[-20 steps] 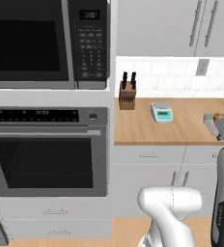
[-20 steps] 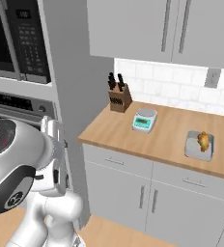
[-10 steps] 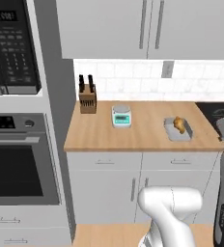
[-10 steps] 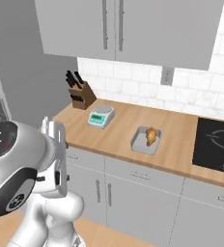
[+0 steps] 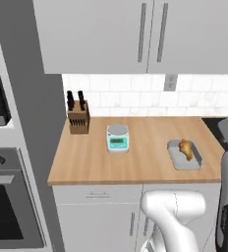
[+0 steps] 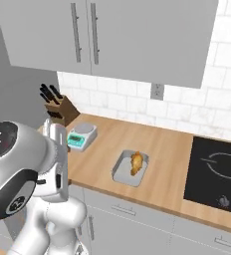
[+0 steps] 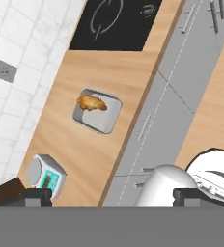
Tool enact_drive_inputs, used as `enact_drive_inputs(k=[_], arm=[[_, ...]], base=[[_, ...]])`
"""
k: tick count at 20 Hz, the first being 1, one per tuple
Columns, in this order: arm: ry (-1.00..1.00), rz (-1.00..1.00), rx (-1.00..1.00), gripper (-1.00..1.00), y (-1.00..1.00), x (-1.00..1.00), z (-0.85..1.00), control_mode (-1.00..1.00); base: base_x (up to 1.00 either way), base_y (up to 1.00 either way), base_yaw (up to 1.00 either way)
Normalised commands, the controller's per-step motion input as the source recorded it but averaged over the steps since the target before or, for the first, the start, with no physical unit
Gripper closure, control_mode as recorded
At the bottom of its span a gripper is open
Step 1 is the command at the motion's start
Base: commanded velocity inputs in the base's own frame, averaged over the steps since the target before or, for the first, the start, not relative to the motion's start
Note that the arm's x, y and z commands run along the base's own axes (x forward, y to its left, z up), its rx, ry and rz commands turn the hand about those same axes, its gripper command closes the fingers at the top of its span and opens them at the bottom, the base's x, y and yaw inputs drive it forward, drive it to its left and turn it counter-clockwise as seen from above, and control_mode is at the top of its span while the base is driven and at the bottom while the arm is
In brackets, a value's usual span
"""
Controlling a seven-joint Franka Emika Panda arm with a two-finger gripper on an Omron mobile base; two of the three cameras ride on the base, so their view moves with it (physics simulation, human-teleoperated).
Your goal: Take the meat container that has the chicken drumstick and place it on the second highest rack of the freezer. Then take the vegetable container that has the sweet potato and lime and place it on the highest rack of the freezer.
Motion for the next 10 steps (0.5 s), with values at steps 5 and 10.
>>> enact_drive_inputs(k=[5,10], arm=[[0.0,0.0,0.0,-1.0,0.0,0.0,0.0,1.0],[0.0,0.0,0.0,-1.0,0.0,0.0,0.0,1.0]], base=[[0.12,-0.76,0.01],[0.53,-0.29,0.0]])
